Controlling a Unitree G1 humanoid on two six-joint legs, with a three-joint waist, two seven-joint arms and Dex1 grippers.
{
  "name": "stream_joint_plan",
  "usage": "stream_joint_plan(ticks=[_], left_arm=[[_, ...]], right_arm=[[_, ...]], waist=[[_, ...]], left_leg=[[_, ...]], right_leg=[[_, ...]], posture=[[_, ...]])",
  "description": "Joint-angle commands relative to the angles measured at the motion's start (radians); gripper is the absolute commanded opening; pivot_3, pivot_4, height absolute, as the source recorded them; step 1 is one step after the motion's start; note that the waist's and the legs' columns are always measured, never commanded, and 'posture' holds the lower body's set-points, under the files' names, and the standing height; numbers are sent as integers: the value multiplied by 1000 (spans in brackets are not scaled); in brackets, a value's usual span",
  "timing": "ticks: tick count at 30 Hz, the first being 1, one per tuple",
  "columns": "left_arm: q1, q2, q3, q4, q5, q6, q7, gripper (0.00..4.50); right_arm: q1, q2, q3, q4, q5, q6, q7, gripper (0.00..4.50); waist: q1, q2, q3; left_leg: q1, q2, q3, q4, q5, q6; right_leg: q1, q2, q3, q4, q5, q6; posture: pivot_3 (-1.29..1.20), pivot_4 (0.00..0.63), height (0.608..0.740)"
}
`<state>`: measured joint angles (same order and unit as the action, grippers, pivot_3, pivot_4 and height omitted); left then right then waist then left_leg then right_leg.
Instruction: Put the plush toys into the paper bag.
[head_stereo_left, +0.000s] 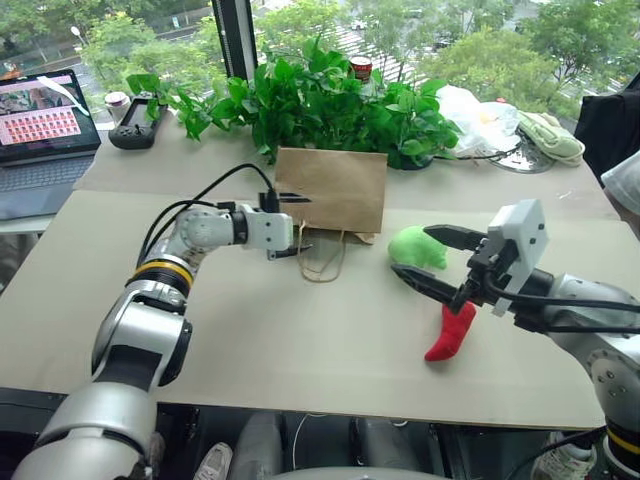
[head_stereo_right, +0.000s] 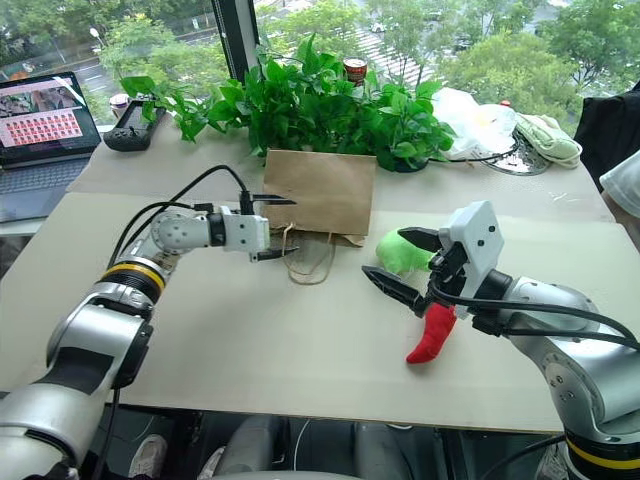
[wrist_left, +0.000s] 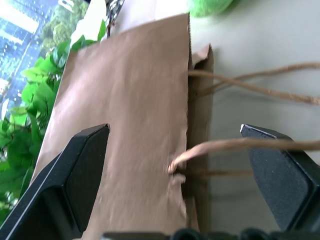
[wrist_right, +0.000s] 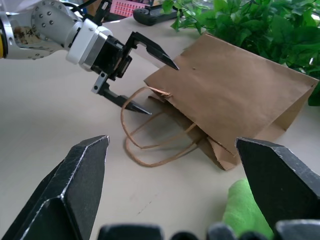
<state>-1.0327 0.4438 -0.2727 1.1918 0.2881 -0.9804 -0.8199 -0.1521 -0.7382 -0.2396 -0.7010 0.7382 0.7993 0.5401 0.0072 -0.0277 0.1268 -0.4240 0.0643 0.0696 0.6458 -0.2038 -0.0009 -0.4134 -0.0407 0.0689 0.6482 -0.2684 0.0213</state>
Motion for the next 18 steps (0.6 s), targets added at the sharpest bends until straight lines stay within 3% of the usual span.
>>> stream_joint_plan(ticks=[1,4,14,18], left_arm=[[-39,11,22,17,-31,-19,-26,4500],[-39,10,28,26,-42,-10,-50,3761],[-28,4,37,34,-41,1,-66,84],[-23,-6,49,32,-58,14,-78,37]], right_arm=[[-10,7,1,-33,-5,-3,-35,4474],[-8,9,6,-32,-10,-8,-47,4500],[-17,11,21,-17,-25,-18,-66,4500],[-24,12,32,-4,-39,-22,-70,4500]], waist=[[-1,0,0],[-1,0,0],[1,0,0],[2,0,0]], left_leg=[[0,0,0,0,0,0],[0,0,0,0,0,0],[0,0,0,0,0,0],[0,0,0,0,0,0]], right_leg=[[0,0,0,0,0,0],[0,0,0,0,0,0],[0,0,0,0,0,0],[0,0,0,0,0,0]], posture=[[0,150,713],[0,150,713],[0,150,713],[0,150,713]])
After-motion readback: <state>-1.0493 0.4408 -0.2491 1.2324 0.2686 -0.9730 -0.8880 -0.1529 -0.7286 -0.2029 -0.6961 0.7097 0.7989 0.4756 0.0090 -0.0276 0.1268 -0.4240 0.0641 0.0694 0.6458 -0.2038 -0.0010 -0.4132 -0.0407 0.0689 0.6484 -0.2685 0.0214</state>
